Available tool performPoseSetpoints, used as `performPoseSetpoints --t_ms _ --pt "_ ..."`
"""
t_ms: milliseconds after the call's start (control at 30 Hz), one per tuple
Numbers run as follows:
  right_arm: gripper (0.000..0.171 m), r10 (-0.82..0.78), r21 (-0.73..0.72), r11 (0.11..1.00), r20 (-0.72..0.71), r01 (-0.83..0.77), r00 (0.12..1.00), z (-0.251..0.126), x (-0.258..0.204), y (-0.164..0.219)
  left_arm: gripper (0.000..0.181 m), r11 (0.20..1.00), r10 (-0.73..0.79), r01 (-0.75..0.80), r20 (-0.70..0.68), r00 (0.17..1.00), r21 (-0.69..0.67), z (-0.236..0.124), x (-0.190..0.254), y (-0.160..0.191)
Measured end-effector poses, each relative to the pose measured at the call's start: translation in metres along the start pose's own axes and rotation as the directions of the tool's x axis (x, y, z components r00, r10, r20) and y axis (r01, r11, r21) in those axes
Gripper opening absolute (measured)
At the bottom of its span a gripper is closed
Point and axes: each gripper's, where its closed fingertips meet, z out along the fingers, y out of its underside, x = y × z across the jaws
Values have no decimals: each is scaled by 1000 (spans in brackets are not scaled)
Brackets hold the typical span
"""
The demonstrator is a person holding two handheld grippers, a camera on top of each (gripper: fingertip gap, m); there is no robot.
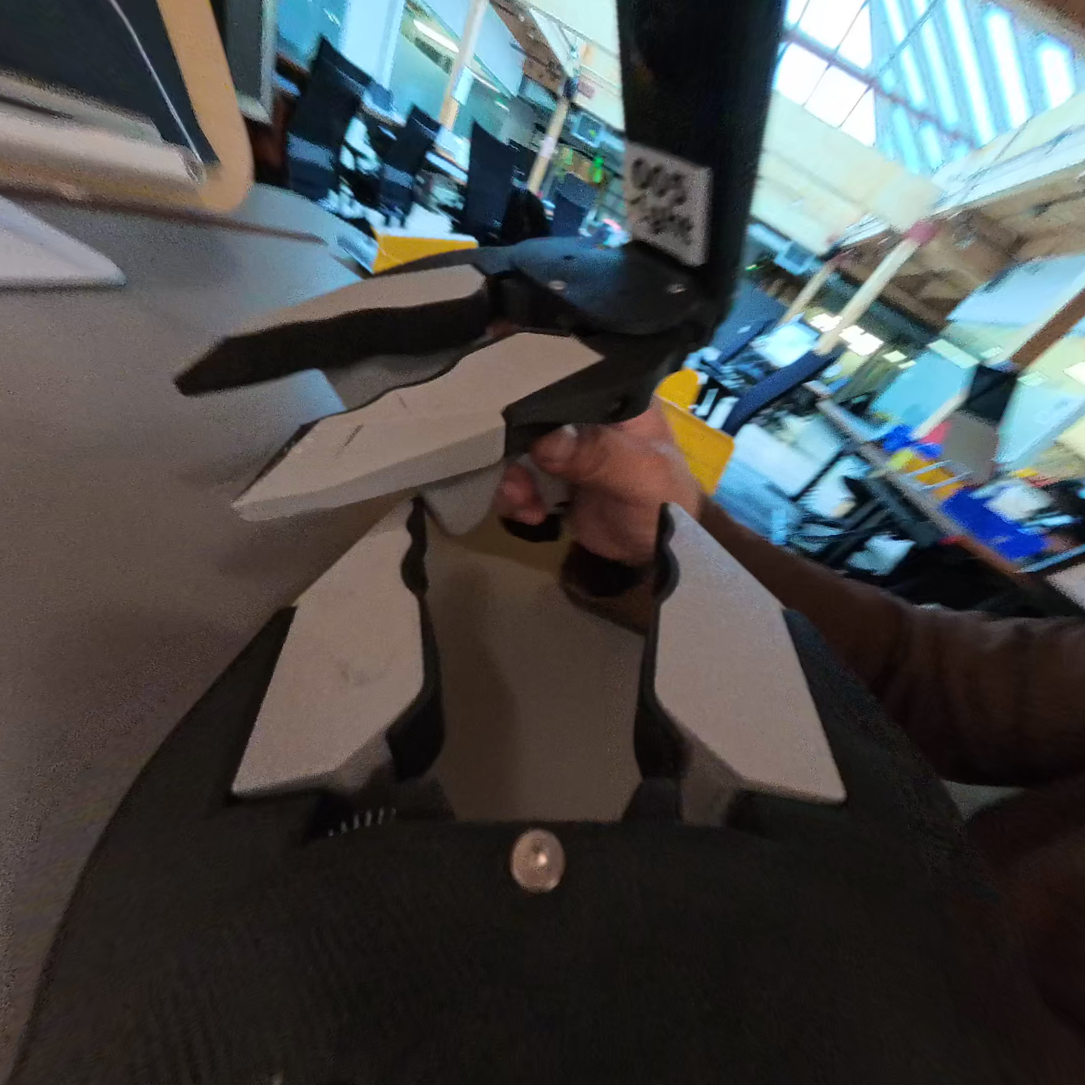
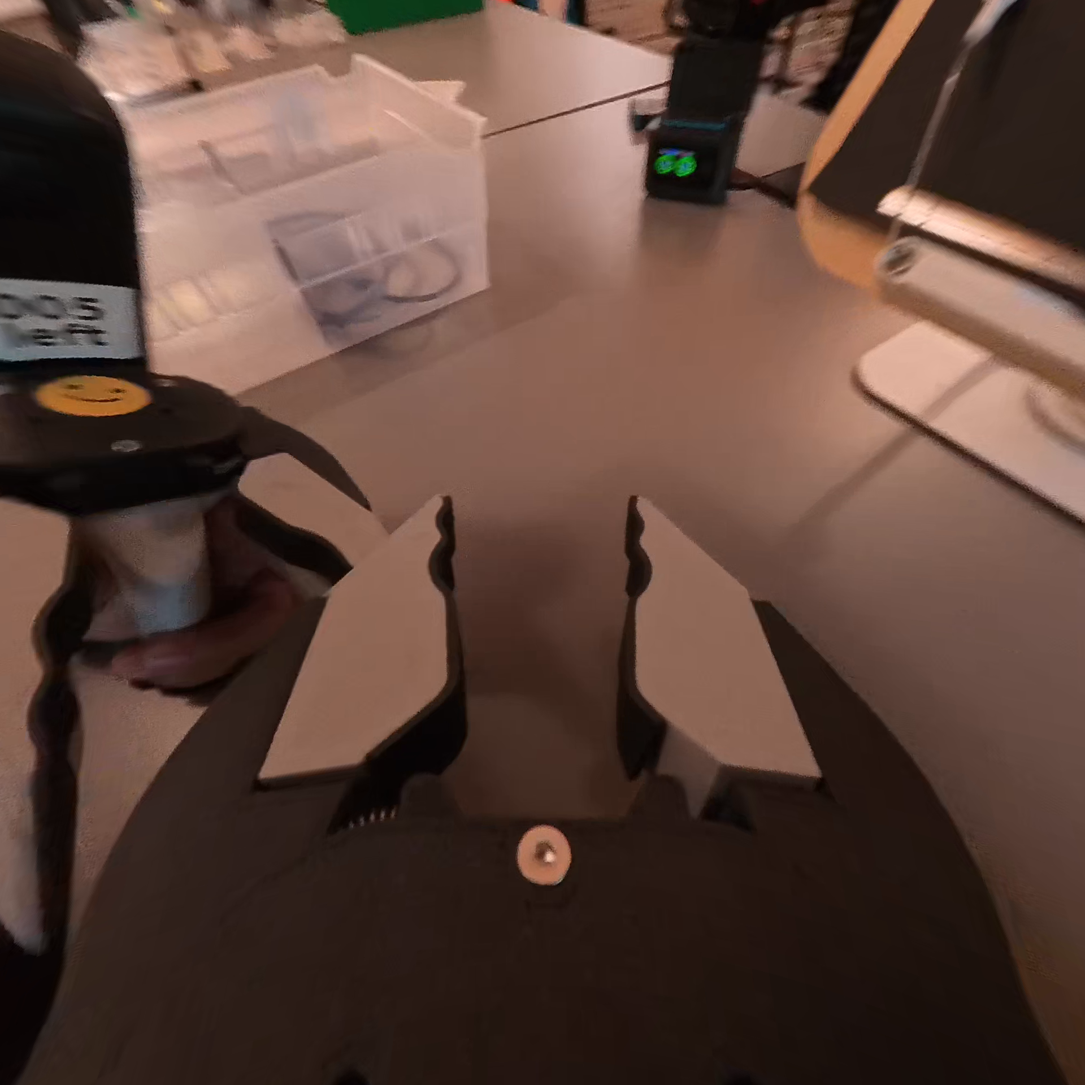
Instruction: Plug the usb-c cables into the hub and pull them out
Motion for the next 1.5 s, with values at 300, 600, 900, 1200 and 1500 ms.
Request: performPoseSetpoints --t_ms 300,600,900,1200,1500 --pt "58 -79 205 972 -175 115 981 -37 21 -22 74 1000 -7 7 -161 987 -2 -62 65 1" --pt "69 -146 55 986 -182 158 972 -7 8 1 71 951 281 -228 278 919 -209 -137 25 -91" --pt "66 -254 -50 967 -201 249 946 8 4 19 65 766 366 202 672 644 -610 -276 -167 -81" --pt "66 -250 -74 968 -208 240 945 10 8 24 72 747 72 382 637 767 -545 -289 -192 -84" --pt "66 -260 -88 965 -194 247 946 14 5 26 50 482 257 510 671 696 -713 -341 -223 -17"
